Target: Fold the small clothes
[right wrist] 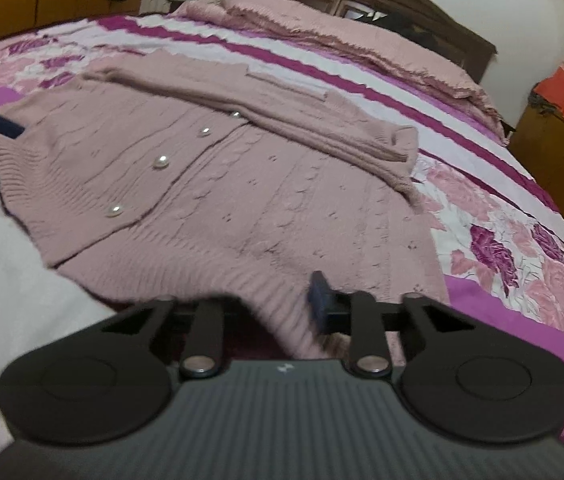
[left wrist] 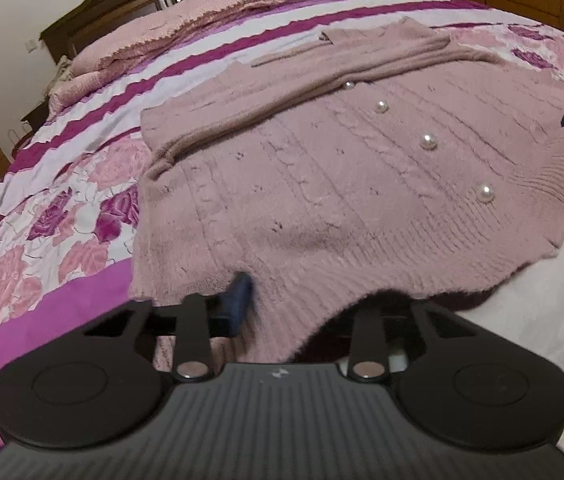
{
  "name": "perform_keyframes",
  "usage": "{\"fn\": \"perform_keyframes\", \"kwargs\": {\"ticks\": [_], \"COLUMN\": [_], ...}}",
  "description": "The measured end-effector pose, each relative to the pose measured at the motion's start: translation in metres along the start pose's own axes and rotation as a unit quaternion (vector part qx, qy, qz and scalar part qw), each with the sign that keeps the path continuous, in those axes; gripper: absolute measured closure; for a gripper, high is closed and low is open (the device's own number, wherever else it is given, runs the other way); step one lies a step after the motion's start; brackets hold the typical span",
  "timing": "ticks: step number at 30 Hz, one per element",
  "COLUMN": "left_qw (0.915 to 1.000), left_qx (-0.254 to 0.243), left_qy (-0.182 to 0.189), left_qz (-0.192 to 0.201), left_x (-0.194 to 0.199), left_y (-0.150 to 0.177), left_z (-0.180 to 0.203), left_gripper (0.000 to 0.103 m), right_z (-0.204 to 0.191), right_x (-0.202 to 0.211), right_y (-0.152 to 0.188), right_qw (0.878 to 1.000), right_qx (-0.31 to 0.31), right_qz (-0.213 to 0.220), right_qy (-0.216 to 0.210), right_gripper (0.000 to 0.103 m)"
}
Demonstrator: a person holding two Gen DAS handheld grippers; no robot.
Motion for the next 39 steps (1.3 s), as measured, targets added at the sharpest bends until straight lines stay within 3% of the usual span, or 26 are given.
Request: {"fn": "perform_keyframes", "kwargs": {"ticks": [3, 7, 14, 22, 35, 39], "left_qw": [0.9998, 0.9982, 0.9953, 0.9902, 0.9722, 0.9691], "left_qx": [0.02, 0.055, 0.074, 0.078, 0.068, 0.059], "left_qy": [0.001, 0.001, -0.005, -0.027, -0.067, -0.079], "left_qz": [0.006, 0.023, 0.062, 0.112, 0.214, 0.226], "left_x": [0.002, 0.009, 0.024, 0.035, 0.034, 0.019], "left_y": [-0.004, -0.014, -0.037, -0.079, -0.193, -0.23], "left_z": [-0.003, -0.011, -0.019, -0.033, -0.069, -0.081], "left_gripper": [0.089, 0.095, 0.096, 0.097, 0.097, 0.097], "right_z": [0.004, 0.012, 0.019, 0.032, 0.069, 0.078], "right_x": [0.0, 0.003, 0.006, -0.001, -0.035, -0.06], "right_y": [-0.001, -0.011, -0.037, -0.068, -0.159, -0.183], "right_qw": [1.0, 0.999, 0.997, 0.995, 0.984, 0.982], "right_qx": [-0.018, -0.044, -0.06, -0.061, -0.037, -0.026], "right_qz": [0.003, 0.02, 0.047, 0.066, 0.147, 0.156], "right_qy": [0.001, 0.001, 0.001, 0.036, 0.092, 0.103], "right_gripper": [0.088, 0.093, 0.095, 0.095, 0.095, 0.095]}}
Point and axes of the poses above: each gripper's, at about its wrist camera, not at the fingertips, and x roughly against the way its jaws point, z to its right, y to its underside, the point moved 9 cm from there along -x, roughly the way its jaws point, and after that the axes turned 11 degrees about y, right-handed, at the moved point
